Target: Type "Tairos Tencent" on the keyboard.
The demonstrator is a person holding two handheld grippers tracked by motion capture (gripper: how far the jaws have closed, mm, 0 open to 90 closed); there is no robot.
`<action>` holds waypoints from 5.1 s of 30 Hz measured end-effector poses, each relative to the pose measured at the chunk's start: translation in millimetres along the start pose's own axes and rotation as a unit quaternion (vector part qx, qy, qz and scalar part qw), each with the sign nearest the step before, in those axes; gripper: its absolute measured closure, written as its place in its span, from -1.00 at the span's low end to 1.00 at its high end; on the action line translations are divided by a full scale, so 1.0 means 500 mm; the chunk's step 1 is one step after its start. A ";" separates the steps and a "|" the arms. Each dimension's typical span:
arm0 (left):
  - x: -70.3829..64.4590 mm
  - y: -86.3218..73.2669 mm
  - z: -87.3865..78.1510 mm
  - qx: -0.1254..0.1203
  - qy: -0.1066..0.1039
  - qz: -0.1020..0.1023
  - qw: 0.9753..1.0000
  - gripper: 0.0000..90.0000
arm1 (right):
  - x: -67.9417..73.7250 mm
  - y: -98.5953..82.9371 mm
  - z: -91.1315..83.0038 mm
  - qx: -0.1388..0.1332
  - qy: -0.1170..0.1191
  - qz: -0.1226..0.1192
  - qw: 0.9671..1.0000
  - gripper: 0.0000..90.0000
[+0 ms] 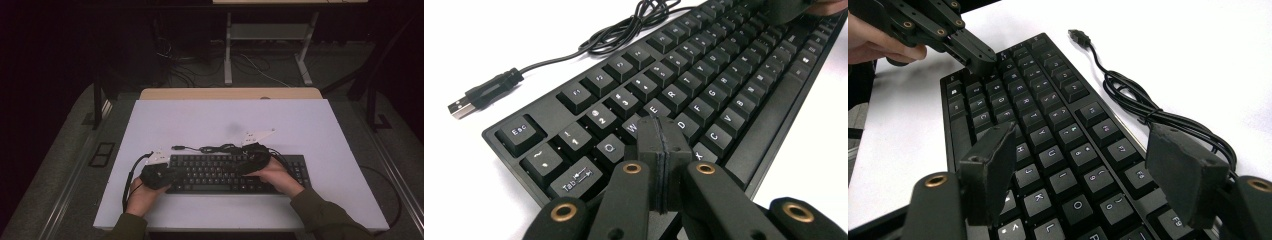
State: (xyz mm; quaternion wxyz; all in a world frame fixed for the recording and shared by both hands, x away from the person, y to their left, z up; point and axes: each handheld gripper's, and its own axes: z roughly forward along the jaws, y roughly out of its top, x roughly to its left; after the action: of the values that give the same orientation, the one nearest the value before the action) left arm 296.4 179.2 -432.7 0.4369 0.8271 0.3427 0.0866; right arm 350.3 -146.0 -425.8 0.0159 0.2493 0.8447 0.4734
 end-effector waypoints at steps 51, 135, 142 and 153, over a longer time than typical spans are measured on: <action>-0.014 0.017 0.023 -0.025 0.007 0.009 1.000 -0.97 | 0.000 0.011 0.024 0.030 0.030 -0.006 0.999 0.99; -0.017 0.028 0.029 -0.036 -0.009 0.015 0.999 -0.52 | -0.002 -0.006 0.007 0.022 0.005 0.013 1.000 -0.12; -0.018 0.034 0.034 -0.033 -0.020 0.023 0.999 0.00 | -0.003 -0.010 -0.002 0.018 -0.001 0.019 1.000 -0.22; -0.018 0.042 0.048 -0.014 -0.051 0.030 0.998 0.87 | -0.006 -0.017 -0.014 0.012 -0.013 0.024 1.000 -0.26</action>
State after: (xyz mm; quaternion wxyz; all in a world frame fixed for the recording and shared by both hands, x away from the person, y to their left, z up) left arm 310.8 149.5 -429.6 0.4629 0.8339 0.2941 0.0624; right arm 347.6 -156.3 -429.3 0.0128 0.2754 0.8438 0.4604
